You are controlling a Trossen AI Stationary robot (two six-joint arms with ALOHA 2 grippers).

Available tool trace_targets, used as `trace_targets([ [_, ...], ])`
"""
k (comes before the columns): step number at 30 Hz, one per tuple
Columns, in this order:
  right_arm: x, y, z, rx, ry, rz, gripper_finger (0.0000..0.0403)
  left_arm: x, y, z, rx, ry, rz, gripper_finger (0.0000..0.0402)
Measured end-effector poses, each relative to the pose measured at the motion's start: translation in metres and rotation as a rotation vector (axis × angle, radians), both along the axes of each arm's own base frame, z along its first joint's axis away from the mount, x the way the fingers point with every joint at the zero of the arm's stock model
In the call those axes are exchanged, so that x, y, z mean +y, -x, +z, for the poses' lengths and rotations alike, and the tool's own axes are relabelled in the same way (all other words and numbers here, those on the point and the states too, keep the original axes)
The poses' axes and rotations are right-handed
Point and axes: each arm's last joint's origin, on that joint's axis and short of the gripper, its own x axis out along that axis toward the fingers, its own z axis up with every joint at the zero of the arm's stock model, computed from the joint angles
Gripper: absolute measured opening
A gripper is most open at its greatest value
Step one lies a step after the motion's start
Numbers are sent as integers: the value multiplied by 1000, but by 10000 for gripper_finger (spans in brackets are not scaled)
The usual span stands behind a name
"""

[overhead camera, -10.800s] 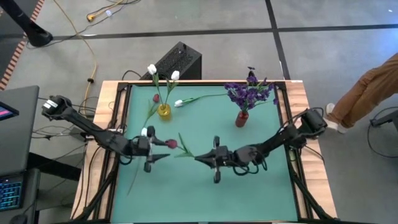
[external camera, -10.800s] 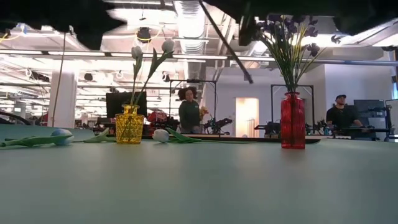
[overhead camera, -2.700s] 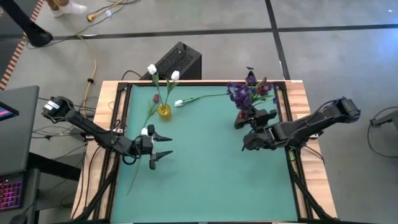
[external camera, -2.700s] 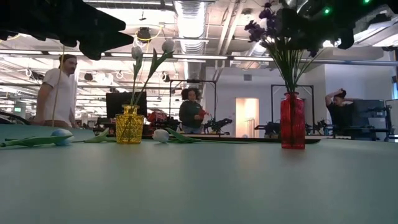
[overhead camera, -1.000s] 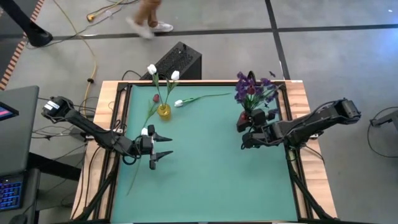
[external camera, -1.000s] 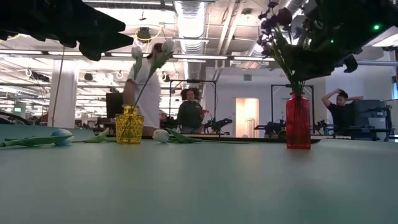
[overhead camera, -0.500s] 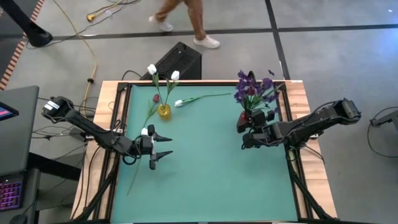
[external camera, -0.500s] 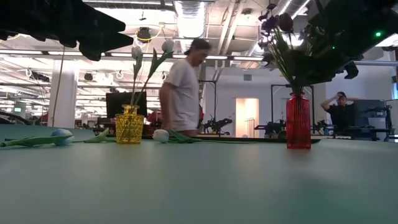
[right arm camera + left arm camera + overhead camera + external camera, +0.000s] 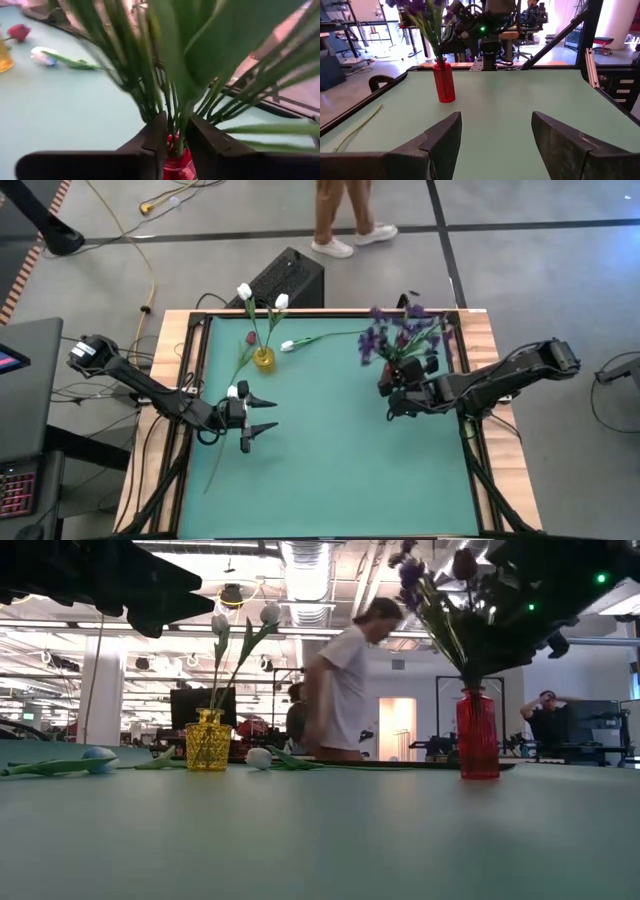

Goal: Sort flowers into vase by color
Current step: Put the bottom red flower into the red vase

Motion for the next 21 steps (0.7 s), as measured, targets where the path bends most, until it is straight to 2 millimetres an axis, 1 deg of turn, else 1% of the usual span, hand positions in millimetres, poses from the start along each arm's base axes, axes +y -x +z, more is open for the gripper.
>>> trace_targets([
  [5,-2,-4,7,32,-26,26,152,0,0,0,0,0,-1,231],
  [9,-6,-4,8,49,-52,22,190,0,0,0,0,1,-1,231],
  [12,-9,-4,8,53,-70,15,209,0,0,0,-1,7,-1,231],
  [15,-11,-4,8,60,-82,11,218,0,0,0,-1,8,-1,231],
  [21,-11,-4,8,68,-87,13,216,0,0,0,-1,12,-1,231],
])
